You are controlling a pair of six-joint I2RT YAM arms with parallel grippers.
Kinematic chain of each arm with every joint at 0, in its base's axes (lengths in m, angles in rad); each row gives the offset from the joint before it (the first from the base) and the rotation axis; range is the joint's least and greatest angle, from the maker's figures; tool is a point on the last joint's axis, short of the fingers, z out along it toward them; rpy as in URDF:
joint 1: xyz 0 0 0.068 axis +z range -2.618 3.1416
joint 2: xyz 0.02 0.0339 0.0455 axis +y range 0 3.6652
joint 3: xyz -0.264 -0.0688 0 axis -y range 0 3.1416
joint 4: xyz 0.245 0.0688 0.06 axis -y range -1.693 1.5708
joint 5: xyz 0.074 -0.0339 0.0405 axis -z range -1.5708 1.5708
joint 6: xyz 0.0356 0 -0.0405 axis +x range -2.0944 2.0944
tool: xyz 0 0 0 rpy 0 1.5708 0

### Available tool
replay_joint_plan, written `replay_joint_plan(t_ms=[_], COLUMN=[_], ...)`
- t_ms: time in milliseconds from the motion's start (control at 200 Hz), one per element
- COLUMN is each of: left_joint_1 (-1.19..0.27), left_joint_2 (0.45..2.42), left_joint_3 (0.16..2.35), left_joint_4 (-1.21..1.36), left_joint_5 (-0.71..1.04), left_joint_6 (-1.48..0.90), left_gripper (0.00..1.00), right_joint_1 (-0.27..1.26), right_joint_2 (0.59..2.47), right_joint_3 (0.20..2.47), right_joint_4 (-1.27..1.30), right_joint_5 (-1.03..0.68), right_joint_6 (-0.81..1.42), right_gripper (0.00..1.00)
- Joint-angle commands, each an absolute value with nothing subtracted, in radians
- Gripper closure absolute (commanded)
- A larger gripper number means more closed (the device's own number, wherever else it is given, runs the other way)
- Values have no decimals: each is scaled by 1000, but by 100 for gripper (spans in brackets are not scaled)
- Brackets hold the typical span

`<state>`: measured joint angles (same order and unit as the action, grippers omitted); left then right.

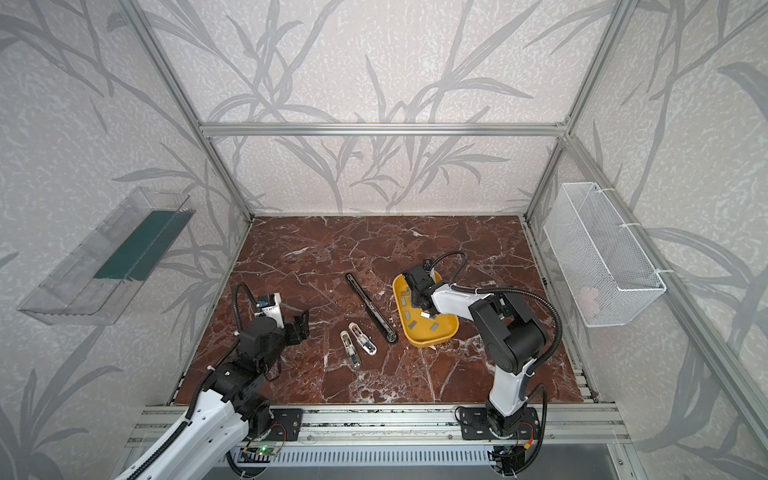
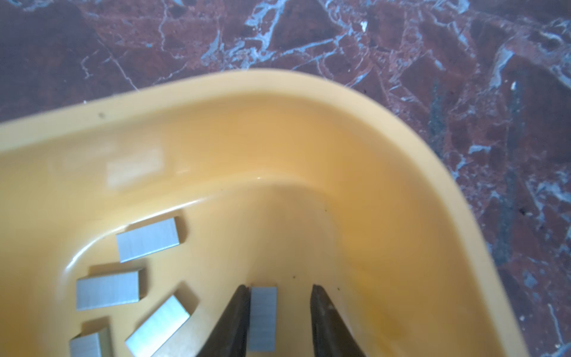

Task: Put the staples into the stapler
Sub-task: 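Close the right gripper on one grey staple strip in the tray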

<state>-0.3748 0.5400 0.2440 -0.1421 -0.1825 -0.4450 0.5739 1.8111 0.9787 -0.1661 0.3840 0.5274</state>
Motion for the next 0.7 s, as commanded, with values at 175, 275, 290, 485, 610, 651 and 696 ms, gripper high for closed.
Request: replay_joint_plan(t_ms=[175, 275, 290, 485, 610, 651, 696], left_joint_1=[-373, -372, -373, -373, -372, -373, -373], left_joint_2=[532, 532, 532, 532, 532, 532, 532], left_joint_3=[253, 252, 252, 251, 251, 251, 251], left_joint_4=[-131, -129, -129, -130, -129, -129, -130], left_joint_5=[-187, -188, -188, -187, -186, -186, -186], left_joint_6=[-447, -447, -447, -448, -446, -447, -447], left_gripper=[22, 22, 22, 22, 22, 22, 22], right_joint_1=[569, 569, 569, 570, 570, 569, 569], right_joint_2=[1836, 1838, 1837, 1842, 1855, 1858, 1860], right_joint_3=[1001, 998, 998, 983, 984, 985, 983], right_joint_4=[-219, -218, -216, -204, -199, -197, -192], right_joint_5=[360, 354, 352, 346, 342, 340, 335], right_joint_6=[532, 540, 542, 549, 555, 558, 561], right_gripper=[72, 73, 73, 73, 74, 74, 75])
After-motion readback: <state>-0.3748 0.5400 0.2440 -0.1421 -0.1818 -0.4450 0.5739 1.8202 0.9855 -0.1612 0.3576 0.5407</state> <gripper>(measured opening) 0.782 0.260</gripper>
